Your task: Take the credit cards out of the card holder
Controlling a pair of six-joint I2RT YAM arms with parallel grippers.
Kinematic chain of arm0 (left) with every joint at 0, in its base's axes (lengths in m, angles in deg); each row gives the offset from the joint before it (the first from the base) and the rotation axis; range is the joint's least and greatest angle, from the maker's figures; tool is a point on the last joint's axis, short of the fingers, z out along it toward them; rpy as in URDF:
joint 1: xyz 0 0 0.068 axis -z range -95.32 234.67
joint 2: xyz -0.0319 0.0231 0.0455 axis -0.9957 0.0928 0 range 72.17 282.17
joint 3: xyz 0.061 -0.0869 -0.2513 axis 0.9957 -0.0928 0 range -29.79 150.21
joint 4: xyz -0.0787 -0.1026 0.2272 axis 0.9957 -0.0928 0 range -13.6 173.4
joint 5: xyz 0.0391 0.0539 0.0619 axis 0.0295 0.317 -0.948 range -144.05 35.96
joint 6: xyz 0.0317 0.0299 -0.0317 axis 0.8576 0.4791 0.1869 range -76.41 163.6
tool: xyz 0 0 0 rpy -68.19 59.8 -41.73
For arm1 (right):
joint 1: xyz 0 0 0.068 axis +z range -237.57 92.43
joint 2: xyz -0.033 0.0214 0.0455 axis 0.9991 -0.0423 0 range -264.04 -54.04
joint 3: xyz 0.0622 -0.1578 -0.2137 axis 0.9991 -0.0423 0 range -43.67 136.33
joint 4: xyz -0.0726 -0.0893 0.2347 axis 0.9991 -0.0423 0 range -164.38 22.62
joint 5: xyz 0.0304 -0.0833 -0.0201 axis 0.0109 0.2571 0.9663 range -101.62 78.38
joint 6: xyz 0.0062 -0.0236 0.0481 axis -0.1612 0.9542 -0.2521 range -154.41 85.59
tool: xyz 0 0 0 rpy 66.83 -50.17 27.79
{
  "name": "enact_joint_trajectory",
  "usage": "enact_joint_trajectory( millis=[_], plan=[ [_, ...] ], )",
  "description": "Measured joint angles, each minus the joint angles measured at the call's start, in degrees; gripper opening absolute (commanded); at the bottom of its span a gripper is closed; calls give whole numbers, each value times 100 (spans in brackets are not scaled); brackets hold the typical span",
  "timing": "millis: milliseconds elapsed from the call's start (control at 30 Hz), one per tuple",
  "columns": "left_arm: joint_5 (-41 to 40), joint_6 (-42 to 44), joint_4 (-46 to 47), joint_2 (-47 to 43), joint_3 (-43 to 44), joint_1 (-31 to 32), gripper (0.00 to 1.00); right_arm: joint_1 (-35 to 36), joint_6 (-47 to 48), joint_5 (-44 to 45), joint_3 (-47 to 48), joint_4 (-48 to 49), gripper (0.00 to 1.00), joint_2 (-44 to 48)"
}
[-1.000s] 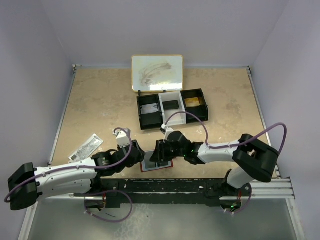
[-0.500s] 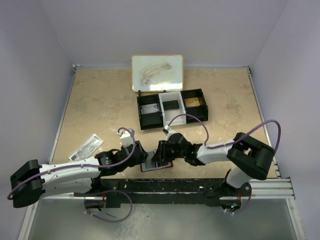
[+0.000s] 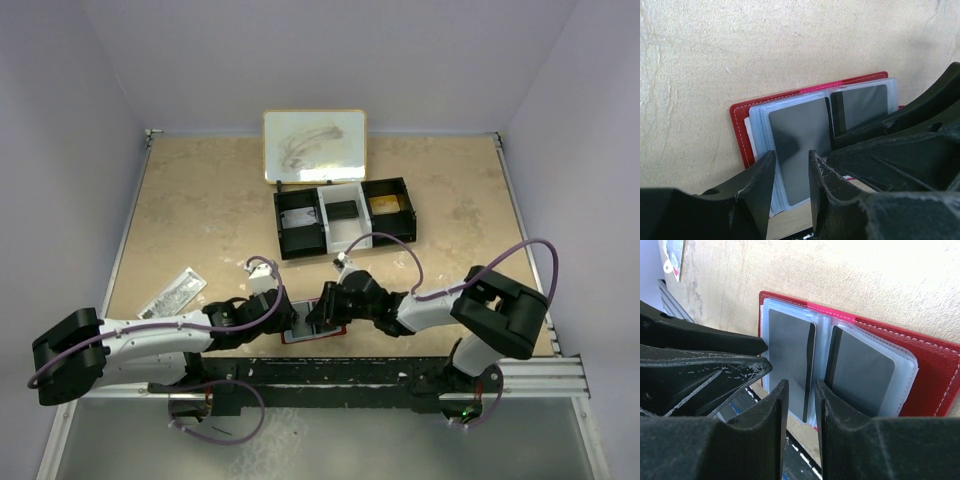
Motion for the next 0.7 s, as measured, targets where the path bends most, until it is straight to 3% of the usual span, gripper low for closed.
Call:
enact_joint_trajectory(
  millis=[233, 500, 700],
  plan=[
    [33, 13, 26, 35, -2, 0, 25, -11, -55, -13, -85, 232, 25, -81],
    [31, 13, 26, 42, -2, 0, 24, -39, -109, -15, -144, 278, 30, -48],
    [31, 13, 24, 42, -2, 0, 23, -116, -107, -50, -186, 291, 28, 4]
  ],
)
